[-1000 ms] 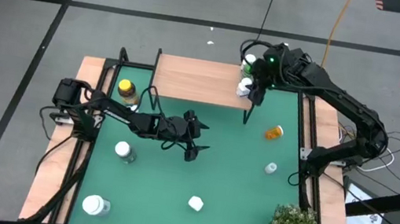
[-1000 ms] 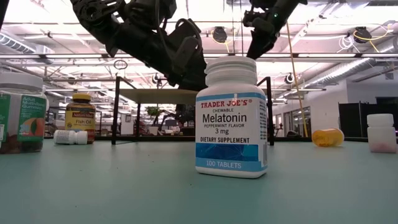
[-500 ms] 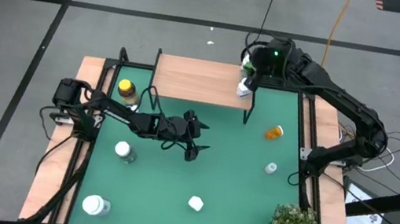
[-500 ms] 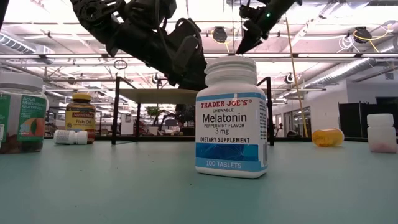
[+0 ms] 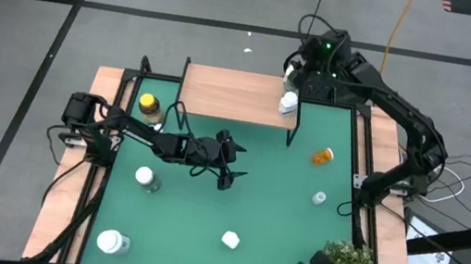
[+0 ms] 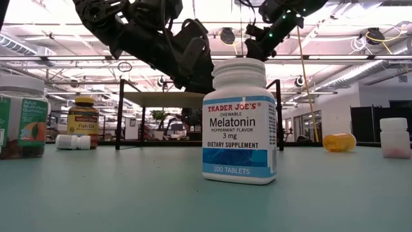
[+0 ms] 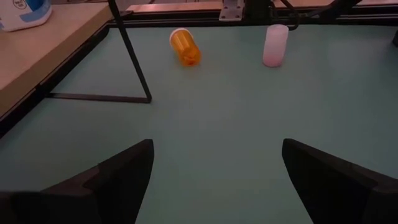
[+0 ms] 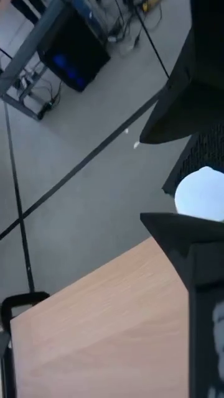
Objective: Pick and place medicine bottles onto shelf by color
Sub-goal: Adjust the medicine bottles on the shelf
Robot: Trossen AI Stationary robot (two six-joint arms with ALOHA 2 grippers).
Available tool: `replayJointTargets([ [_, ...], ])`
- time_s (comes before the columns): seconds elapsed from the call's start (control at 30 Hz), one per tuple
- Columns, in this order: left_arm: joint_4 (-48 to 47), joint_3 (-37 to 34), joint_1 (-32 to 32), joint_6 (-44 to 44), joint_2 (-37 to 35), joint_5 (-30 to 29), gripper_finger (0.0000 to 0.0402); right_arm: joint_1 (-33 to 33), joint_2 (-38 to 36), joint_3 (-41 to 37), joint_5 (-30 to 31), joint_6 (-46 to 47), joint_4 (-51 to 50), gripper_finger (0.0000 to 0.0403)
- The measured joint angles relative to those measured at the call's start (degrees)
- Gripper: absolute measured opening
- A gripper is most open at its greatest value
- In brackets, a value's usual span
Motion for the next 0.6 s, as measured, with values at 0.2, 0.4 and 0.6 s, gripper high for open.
replayJointTargets([
  [0.2,0.0,0.0,0.0,0.6,0.0,0.0,0.0356,-2.4,0.0,0.0,-3.9,1.2,-3.2,0.0090],
  [0.4,0.0,0.0,0.0,0.5,0.0,0.0,0.0356,-3.1,0.0,0.0,-4.8,0.1,-6.0,0.0021],
  [0.6,0.0,0.0,0.0,0.5,0.0,0.0,0.0356,-2.8,0.0,0.0,-7.3,-0.3,-8.4,0.0002],
])
